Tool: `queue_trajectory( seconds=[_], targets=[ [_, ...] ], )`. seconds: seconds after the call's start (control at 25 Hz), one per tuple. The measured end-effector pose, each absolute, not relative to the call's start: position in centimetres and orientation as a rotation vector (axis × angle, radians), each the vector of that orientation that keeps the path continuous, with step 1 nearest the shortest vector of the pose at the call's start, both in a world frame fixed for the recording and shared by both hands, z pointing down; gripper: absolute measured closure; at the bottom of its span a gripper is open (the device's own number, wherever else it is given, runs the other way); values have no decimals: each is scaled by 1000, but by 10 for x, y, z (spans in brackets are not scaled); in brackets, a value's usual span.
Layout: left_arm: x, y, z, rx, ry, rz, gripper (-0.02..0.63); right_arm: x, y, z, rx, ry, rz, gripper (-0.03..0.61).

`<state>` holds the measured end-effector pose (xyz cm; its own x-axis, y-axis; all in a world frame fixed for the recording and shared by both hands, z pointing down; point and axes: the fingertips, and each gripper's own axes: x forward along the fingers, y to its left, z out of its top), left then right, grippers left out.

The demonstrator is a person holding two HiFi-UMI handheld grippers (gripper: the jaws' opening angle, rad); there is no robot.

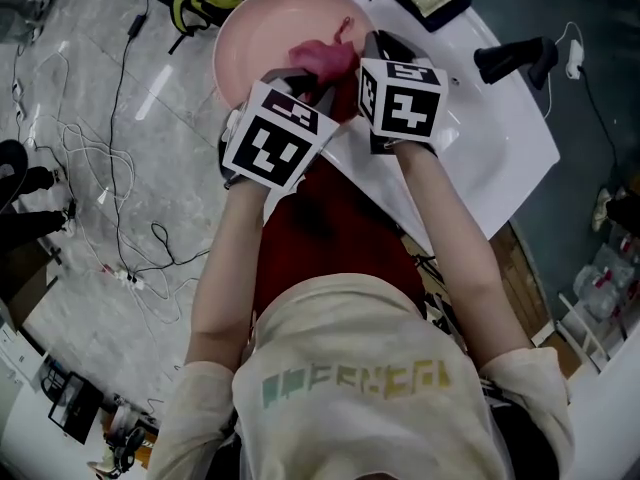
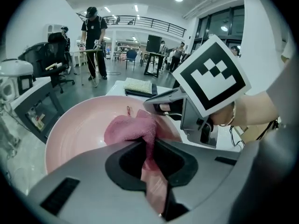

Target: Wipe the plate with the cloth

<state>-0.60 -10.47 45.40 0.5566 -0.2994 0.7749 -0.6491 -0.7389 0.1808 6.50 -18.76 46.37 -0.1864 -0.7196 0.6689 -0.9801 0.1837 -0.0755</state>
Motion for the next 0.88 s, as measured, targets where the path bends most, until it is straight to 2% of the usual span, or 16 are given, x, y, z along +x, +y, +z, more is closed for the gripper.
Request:
queue_trajectory(
  seconds=[0.88],
  targets=[
    [-83, -101, 459, 2270, -872, 1123, 554, 56, -190, 463, 1594, -1941, 658, 537]
  ],
)
